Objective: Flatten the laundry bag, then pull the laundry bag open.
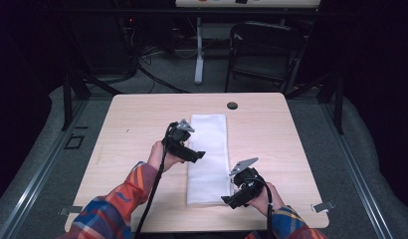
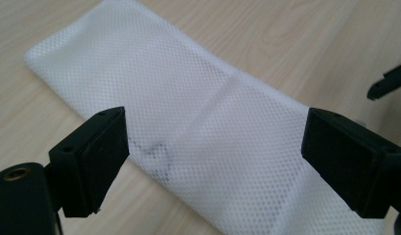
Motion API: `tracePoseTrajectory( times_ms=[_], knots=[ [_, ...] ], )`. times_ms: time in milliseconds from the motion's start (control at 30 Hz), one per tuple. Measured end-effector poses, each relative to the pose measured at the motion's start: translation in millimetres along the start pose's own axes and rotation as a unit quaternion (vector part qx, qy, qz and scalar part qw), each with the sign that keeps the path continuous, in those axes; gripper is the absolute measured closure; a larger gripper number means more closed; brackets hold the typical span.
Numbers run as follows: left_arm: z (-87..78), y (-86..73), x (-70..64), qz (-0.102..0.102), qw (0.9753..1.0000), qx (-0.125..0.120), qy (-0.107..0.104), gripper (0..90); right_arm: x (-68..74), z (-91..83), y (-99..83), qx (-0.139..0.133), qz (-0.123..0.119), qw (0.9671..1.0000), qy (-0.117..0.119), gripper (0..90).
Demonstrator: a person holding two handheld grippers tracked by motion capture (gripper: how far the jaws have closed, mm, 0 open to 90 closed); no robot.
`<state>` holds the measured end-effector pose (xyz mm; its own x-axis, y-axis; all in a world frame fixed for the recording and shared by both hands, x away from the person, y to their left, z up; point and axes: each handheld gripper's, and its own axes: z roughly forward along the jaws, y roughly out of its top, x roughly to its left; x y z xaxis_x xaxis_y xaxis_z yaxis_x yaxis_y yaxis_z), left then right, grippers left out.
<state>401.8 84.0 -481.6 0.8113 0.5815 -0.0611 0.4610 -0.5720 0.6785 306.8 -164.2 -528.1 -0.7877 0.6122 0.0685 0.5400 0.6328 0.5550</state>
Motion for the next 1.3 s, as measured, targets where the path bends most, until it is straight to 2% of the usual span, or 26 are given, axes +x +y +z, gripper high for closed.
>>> tracePoseTrajectory(
  times_ms=[100,200,300,500,633,733,767,1067,1167,1300],
  knots=[
    [0.2,-9.7,-6.7,0.009,0.9999,0.014,0.001,10.4,-2.4,-2.7,-1.4,-0.01,0.004,0.9999,-0.004,5.8],
    [-0.4,-18.6,-14.8,0.008,0.9997,0.021,-0.003,9.0,-5.8,-4.7,-2.7,-0.005,0.006,0.9999,-0.012,5.8],
    [-1.5,-24.8,-23.3,0.018,0.9994,0.028,-0.003,7.6,-7.8,-5.3,-3.5,-0.007,0.012,0.9998,-0.012,5.7],
    [-2.4,-31.5,-34.4,0.016,0.9993,0.03,-0.016,5.1,-10.3,-4.0,-4.6,-0.007,0.02,0.9997,-0.014,5.5],
    [-0.2,-36.6,-46.3,0.028,0.9987,0.036,-0.021,4.7,-12.2,-4.6,-5.2,-0.002,0.023,0.9996,-0.014,5.6],
    [2.1,-40.0,-51.4,0.024,0.998,0.038,-0.044,4.7,-12.7,-4.0,-5.6,-0.003,0.026,0.9996,-0.012,5.7],
    [2.7,-40.7,-52.9,0.025,0.998,0.037,-0.044,4.8,-12.8,-4.2,-5.6,-0.001,0.027,0.9996,-0.012,5.7],
    [8.1,-45.7,-64.5,0.044,0.997,0.044,-0.047,6.3,-14.3,-3.3,-5.7,0.01,0.026,0.9995,-0.014,6.4],
    [11.5,-47.5,-70.7,0.061,0.9955,0.05,-0.052,7.6,-14.9,-3.4,-5.8,0.011,0.025,0.9995,-0.016,6.5],
    [18.3,-50.2,-78.5,0.07,0.9942,0.054,-0.062,10.1,-14.6,-2.3,-5.6,0.011,0.028,0.9994,-0.016,6.7]
  ],
)
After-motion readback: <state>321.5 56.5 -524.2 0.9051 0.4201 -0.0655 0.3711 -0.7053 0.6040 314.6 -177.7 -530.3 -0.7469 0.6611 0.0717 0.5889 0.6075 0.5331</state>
